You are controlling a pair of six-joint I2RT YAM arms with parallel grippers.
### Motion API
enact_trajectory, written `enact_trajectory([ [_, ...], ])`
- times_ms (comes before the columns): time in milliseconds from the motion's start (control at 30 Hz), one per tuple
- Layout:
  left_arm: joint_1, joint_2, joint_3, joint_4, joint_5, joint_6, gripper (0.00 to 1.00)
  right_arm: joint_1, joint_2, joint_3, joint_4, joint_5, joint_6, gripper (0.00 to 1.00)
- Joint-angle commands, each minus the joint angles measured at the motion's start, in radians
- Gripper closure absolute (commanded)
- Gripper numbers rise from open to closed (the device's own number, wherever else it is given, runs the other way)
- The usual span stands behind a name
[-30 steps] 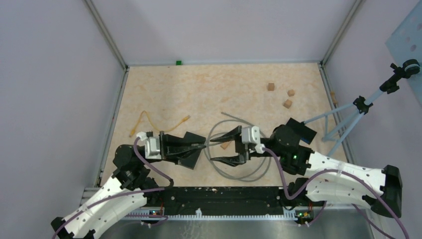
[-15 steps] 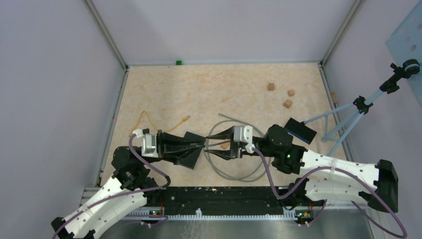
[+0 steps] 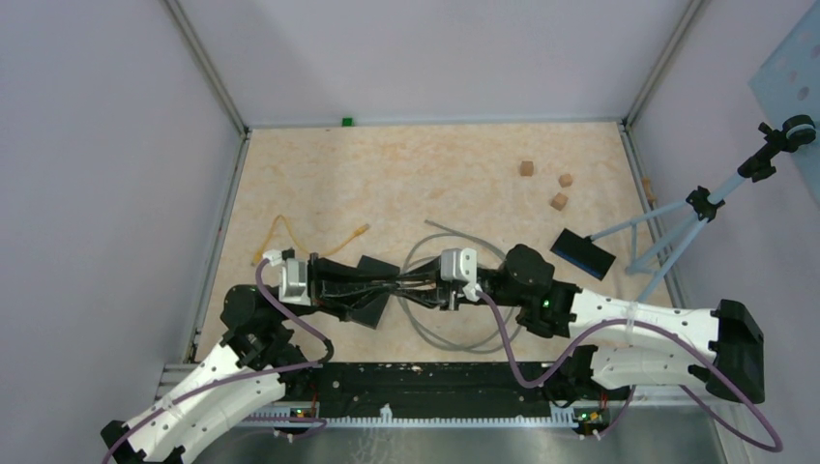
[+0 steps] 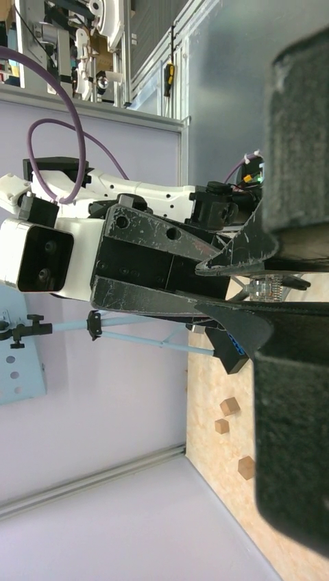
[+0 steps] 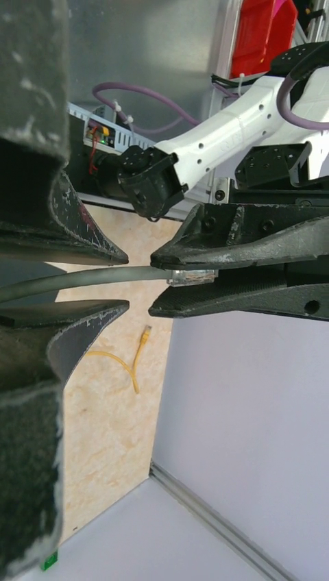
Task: Insert the plug into the switch port
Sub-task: Insert the connector into the switch port.
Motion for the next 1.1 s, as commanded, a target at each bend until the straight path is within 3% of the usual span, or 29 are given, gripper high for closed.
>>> enact_trajectory([
  [0, 0.0, -0.019, -0.01, 0.037, -0.025, -0.018, 1.0, 0.01, -0.005, 0.048, 0.084, -0.005, 0.023, 0.77],
  [67, -0.001, -0.025, -0.016, 0.034, -0.032, -0.021, 1.0, 0.01, -0.007, 0.048, 0.092, -0.005, 0.031, 0.72],
  [100, 0.0, -0.029, -0.018, 0.034, -0.034, -0.024, 1.0, 0.01, -0.008, 0.047, 0.096, -0.003, 0.035, 0.64],
  [200, 0.0, -0.038, -0.023, 0.034, -0.041, -0.028, 1.0, 0.01, -0.013, 0.038, 0.114, -0.001, 0.041, 0.62],
  [300, 0.0, -0.044, -0.027, 0.03, -0.046, -0.029, 1.0, 0.011, -0.015, 0.035, 0.126, 0.002, 0.045, 0.78],
  [367, 0.0, -0.045, -0.027, 0.029, -0.046, -0.031, 1.0, 0.011, -0.012, 0.036, 0.125, 0.0, 0.049, 0.98],
  [500, -0.001, -0.047, -0.024, 0.023, -0.05, -0.047, 1.0, 0.012, -0.014, 0.037, 0.106, 0.019, 0.05, 1.0],
  [533, 0.0, -0.049, -0.021, 0.023, -0.042, -0.049, 0.95, 0.011, -0.019, 0.037, 0.097, 0.038, 0.052, 1.0],
  [567, 0.0, -0.052, -0.013, 0.018, -0.026, -0.041, 0.73, 0.012, -0.025, 0.037, 0.078, 0.062, 0.053, 1.0],
  [600, 0.0, -0.059, -0.007, 0.011, -0.008, -0.03, 0.41, 0.011, -0.034, 0.038, 0.056, 0.084, 0.054, 1.0],
  [667, 0.0, -0.088, 0.006, -0.02, 0.015, 0.013, 0.16, 0.011, -0.055, 0.048, 0.003, 0.118, 0.043, 1.0],
  [767, -0.001, -0.148, 0.02, -0.081, 0.053, 0.091, 0.1, 0.012, -0.086, 0.065, -0.077, 0.141, 0.037, 1.0],
  [1067, 0.0, -0.26, 0.059, -0.276, 0.138, 0.251, 0.14, 0.011, -0.144, 0.098, -0.205, 0.06, 0.017, 1.0],
])
